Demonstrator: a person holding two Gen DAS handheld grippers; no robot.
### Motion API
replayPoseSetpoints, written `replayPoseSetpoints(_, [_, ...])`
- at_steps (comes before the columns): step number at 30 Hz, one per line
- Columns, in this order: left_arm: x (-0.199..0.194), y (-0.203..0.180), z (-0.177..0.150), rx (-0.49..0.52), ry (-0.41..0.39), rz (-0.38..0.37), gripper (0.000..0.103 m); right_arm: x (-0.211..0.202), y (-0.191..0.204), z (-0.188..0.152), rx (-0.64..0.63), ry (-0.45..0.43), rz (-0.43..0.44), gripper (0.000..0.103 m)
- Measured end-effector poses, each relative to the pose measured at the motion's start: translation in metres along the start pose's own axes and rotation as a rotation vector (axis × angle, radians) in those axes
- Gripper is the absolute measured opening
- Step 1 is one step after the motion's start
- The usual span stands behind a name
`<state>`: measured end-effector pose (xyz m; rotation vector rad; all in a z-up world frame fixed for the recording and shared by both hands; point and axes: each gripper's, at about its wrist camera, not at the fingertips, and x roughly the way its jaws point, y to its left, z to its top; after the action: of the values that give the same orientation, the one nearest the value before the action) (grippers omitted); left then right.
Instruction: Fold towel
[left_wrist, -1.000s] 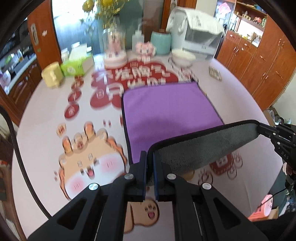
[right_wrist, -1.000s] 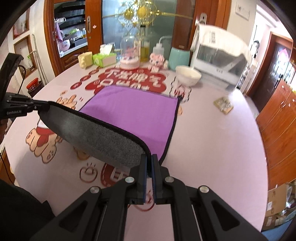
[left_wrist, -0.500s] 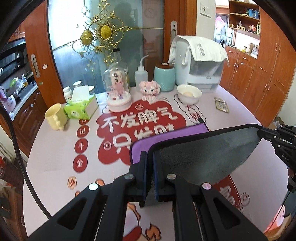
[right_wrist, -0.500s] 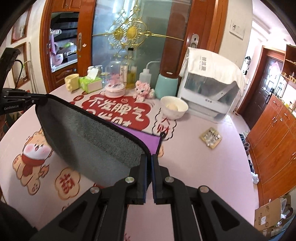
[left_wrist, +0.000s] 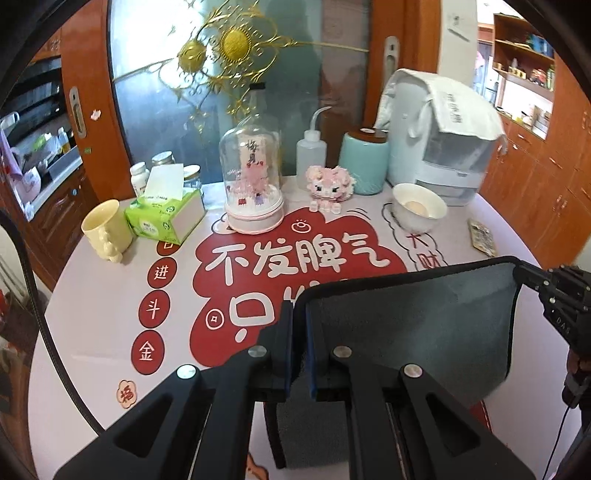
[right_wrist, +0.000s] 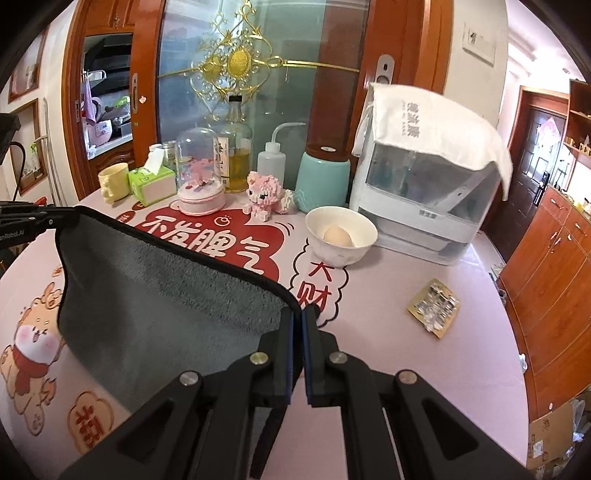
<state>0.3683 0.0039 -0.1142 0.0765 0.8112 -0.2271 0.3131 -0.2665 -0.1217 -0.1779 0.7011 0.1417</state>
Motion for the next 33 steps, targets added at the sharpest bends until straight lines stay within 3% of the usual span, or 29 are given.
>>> replayPoseSetpoints(11, [0.07,0.007,-0.007,-0.034,0.121,0.062,0.005,0.08,0.003,-0.013,0.004,0.099,0.047,0.004])
replayPoseSetpoints(20, [0.105,0.009,-0.013,-0.055,0.199,0.098,0.008,0.115,0.007,-0.028,0.028,0.166,0.051,0.006])
replayPoseSetpoints(21, [0.106,0.009,-0.012,-0.06,0.202,0.111,0.012,0.117,0.007,-0.029,0.029,0.172,0.048,0.007])
replayPoseSetpoints(23, [0.108,0.01,-0.012,-0.077,0.21,0.128,0.018,0.12,0.006,-0.031,0.035,0.188,0.037,0.012])
replayPoseSetpoints(25, [0.108,0.012,-0.013,-0.092,0.215,0.124,0.024,0.122,0.005,-0.032,0.043,0.204,0.019,0.028])
replayPoseSetpoints(32, [0.096,0.019,-0.028,-0.154,0.229,0.118,0.036,0.101,-0.003,-0.033,0.088,0.181,-0.01,0.052])
replayPoseSetpoints(33, [0.092,0.019,-0.03,-0.16,0.231,0.118,0.042,0.097,-0.002,-0.033,0.091,0.179,-0.012,0.055])
